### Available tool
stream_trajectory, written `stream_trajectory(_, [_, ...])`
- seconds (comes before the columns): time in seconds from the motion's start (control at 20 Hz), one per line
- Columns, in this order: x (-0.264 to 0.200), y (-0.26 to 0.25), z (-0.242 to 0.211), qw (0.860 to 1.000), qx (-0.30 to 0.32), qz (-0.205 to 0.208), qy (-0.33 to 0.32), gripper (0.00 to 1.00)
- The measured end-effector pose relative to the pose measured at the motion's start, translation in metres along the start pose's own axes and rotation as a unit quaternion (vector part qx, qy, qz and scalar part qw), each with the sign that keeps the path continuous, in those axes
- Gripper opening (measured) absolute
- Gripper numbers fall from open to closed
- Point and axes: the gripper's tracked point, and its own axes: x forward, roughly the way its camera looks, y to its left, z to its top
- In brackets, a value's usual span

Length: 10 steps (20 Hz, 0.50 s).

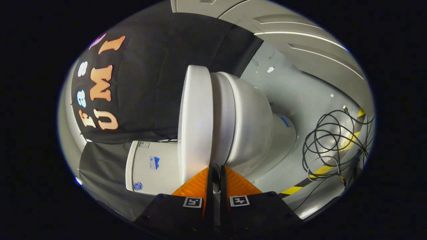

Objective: Open the toilet lid.

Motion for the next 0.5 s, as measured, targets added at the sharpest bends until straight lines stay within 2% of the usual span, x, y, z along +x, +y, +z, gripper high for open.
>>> stream_trajectory(0.05, [0.0079, 0.0032, 0.0028, 1.000, -0.001, 0.004, 0.000, 0.09])
stream_trajectory(0.5, [0.0010, -0.0021, -0.0019, 0.999, 0.037, 0.001, 0.006, 0.08])
